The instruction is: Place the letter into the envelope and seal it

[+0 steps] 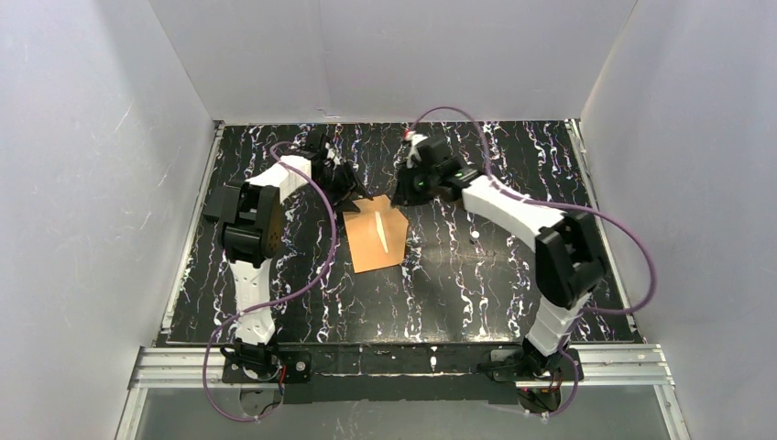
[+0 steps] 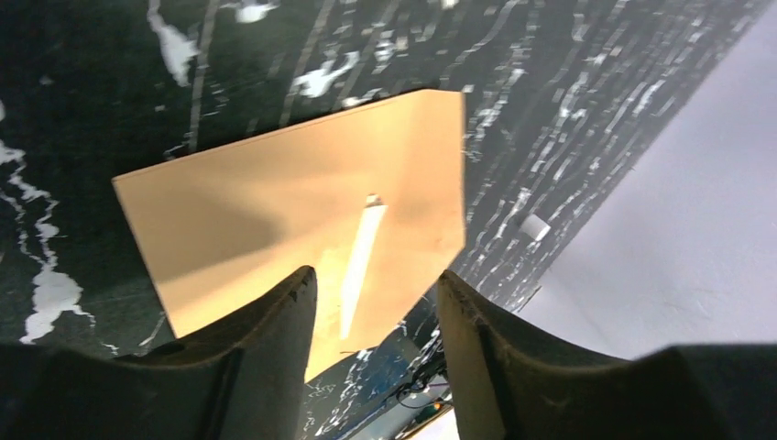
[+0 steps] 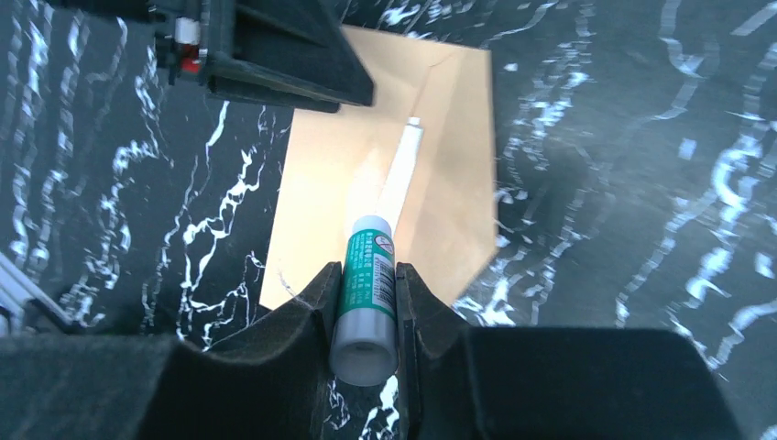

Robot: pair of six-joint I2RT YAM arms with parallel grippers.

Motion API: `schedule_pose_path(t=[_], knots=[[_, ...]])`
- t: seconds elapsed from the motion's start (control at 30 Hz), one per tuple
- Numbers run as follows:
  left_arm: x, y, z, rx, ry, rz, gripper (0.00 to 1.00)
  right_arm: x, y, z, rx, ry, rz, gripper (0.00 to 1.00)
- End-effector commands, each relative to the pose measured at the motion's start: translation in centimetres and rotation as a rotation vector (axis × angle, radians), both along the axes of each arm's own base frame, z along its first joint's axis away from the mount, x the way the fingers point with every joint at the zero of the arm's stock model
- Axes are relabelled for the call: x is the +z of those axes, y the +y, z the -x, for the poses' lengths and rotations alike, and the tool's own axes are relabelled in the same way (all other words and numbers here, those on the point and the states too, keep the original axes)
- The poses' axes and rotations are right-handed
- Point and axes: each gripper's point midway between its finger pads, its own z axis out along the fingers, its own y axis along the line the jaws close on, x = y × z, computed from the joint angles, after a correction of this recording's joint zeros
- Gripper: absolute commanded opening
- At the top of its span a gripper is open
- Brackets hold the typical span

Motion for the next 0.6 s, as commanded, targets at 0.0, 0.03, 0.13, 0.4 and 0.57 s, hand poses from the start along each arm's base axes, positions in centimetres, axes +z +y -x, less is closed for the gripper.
schedule_pose_path(t=[0.0,0.03,0.13,0.4,0.57], knots=[[6.4,-0.8,-0.7,-0.057,-0.126,0.084,0.52,2.6,-3.5,-1.3,-0.1,0.05,-0.171,0.01],[6.9,-0.9,-0.6,-0.058,-0.13,0.093,0.52,2.3,-4.3,-1.4,-0.115,0.072,-0.195,0.01],[7.8,-0.6,-0.2,-0.065,-0.152,0.096,0.55,1.5,-6.4,-1.5,-0.148,0.131,-0.248,0.01],[8.5,2.7,1.3,-0.099,-0.239,-0.036,0.6,-0.4,-8.5,-0.8,-0.156,0.279,-0.34,0.01],[7.8,4.3,2.5,-0.102,-0.23,-0.085,0.65,-0.6,-8.2,-0.7,-0.137,0.326,-0.437,0.01]])
